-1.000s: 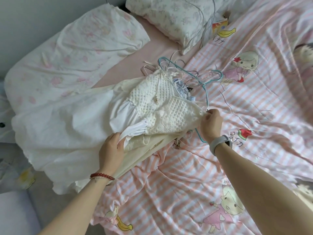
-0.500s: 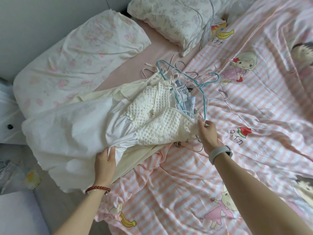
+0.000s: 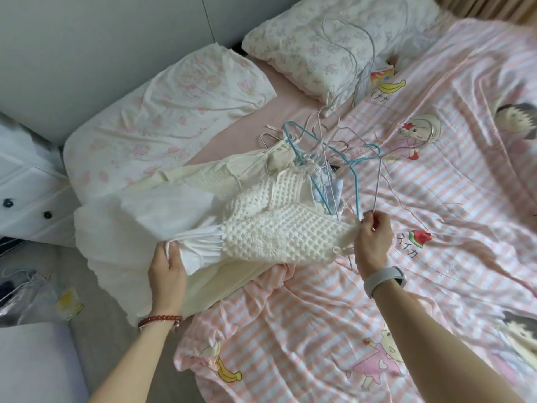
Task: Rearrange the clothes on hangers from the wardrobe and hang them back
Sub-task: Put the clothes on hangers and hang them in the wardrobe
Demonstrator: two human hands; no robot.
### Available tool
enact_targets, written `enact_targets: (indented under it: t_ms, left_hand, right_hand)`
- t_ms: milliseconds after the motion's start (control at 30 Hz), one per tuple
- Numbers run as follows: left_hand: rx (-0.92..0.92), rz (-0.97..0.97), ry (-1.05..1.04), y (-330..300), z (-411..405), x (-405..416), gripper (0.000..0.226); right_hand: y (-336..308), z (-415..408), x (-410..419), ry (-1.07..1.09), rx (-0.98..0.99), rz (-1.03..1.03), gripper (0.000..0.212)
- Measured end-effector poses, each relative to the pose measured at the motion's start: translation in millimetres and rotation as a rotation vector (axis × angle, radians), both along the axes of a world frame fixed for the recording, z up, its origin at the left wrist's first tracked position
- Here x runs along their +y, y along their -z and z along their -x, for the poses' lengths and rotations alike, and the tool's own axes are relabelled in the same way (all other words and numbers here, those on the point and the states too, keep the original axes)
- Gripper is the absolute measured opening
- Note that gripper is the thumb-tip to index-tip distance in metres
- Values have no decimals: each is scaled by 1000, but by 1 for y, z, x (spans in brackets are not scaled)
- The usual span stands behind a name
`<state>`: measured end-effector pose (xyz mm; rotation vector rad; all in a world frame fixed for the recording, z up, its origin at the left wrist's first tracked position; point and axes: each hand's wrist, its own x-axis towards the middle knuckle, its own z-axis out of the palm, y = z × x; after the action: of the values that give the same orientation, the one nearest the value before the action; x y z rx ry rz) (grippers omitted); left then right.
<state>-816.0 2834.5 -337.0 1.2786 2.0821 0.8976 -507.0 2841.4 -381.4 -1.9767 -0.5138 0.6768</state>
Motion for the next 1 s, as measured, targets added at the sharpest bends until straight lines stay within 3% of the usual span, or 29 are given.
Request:
enact_targets:
  t_ms: [233,467,567,667,833,1000]
  left_hand:
    - [45,-57,64,-51,50,-54,9]
    - [-34,-193,3,-128,96,-136,3]
    - [-154,-254,-5,-157,108,-178,26]
    - [-196,-290,92,-182,112,-224,34]
    - [-243,-326,109,-197,111,-317,11]
    - [-280,-201,-39,-181,105,-407,23]
  right_hand:
    - [-54,45,-25,-319,-128,-126,25]
    - [-105,124,-69,-547,-219,-327,37]
    - [-128,153,-99,-619,-192,-362,38]
    - [-149,175,-137,-686,-194,-385,21]
    - [-175,189,-217,-860,-251,-442,16]
    - [-180,180,-296,-1037,-260,-421,32]
